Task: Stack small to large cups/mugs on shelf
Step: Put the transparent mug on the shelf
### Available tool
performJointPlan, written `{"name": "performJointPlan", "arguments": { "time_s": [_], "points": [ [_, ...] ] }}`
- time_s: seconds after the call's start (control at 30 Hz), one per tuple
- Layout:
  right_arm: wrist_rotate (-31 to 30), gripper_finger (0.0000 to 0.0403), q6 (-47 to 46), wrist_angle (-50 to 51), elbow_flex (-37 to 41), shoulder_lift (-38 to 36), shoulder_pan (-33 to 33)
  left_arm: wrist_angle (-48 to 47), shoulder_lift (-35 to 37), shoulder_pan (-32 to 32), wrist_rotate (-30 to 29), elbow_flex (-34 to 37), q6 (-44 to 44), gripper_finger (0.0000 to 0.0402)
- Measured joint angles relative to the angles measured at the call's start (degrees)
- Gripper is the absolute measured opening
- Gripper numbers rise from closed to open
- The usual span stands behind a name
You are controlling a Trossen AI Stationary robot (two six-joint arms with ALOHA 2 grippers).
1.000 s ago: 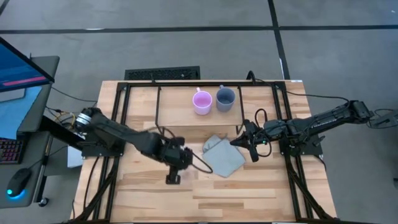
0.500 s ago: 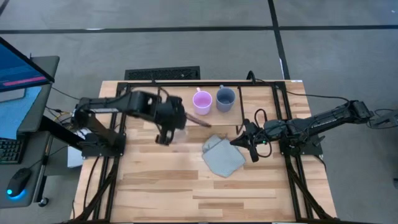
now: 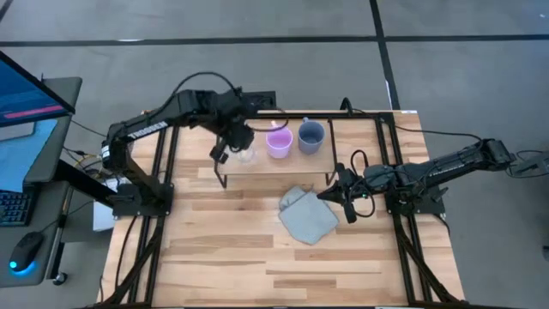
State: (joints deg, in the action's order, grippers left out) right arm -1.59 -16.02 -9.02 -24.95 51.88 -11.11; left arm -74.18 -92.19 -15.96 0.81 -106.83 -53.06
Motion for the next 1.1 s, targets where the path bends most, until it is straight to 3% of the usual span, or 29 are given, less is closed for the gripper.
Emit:
{"name": "performJointPlan", "arguments": {
  "time_s": [0.53, 1.1],
  "points": [
    [-6.02, 0.0010, -2.83, -0.59, 0.00, 0.00, 1.67, -3.95, -6.30, -10.00, 4.43, 0.07, -19.63, 0.0000],
    [-6.00, 0.0010, -6.26, -0.48, 0.00, 0.02, 2.64, -4.48, -9.81, -8.03, 6.02, 0.07, -29.57, 0.0000]
  ]
}}
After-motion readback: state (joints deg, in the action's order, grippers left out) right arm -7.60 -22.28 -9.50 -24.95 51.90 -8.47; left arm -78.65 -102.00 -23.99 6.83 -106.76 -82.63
